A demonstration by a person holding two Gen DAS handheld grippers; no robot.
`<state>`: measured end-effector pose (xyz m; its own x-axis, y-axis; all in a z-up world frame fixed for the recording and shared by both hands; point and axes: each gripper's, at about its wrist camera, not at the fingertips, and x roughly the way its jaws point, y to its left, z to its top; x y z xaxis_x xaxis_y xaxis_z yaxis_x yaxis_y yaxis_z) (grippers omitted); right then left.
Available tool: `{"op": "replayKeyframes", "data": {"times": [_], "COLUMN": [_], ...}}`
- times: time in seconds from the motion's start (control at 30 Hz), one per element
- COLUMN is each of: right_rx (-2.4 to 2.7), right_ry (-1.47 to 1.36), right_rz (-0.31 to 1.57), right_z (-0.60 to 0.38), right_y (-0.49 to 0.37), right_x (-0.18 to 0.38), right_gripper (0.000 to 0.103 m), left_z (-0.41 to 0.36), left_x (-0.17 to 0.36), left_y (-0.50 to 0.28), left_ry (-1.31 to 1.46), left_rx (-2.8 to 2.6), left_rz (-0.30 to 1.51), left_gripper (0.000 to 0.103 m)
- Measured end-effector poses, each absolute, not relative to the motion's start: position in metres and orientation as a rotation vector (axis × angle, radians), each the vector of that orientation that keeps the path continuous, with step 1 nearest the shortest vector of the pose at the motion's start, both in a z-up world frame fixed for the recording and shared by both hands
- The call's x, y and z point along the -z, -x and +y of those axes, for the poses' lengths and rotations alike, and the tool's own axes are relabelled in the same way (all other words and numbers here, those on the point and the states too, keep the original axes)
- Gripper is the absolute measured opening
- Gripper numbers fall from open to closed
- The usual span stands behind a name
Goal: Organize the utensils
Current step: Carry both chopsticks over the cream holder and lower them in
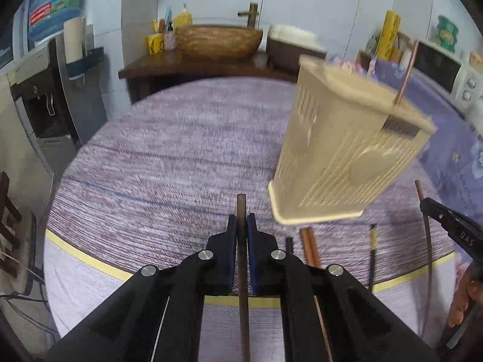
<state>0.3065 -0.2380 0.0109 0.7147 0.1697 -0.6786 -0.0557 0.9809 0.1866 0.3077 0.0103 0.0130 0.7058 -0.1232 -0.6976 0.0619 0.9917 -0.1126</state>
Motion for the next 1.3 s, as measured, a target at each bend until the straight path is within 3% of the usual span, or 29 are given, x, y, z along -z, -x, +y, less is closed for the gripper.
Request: {"op": "replayKeyframes", "data": {"times": [0.33, 1.03, 1.3], "right_rx": [-0.120, -0.122, -0.136], "right_ry": [-0.172, -0.098, -0.061], "right_rz": [0.503, 0.443, 0.350], "right_z": [-0.264, -0.251, -0.240], "right_y": [-0.238, -0.223, -0.252], "right_x": [-0.110, -0.141, -0.209], "right_gripper": [0.008, 0.008, 0.008], "left_z": [0.031, 0.037, 0.026], "left_x": [-0.092, -0.113, -0.192], "left_y": [-0.260, -0.247, -0.270], "left_ry": [0.125, 0.114, 0.077], "left_rx": [0.110, 0.115, 0.103], "left_rz": [0.570, 0.491, 0.359], "left_gripper": [0.008, 0.008, 0.008]}}
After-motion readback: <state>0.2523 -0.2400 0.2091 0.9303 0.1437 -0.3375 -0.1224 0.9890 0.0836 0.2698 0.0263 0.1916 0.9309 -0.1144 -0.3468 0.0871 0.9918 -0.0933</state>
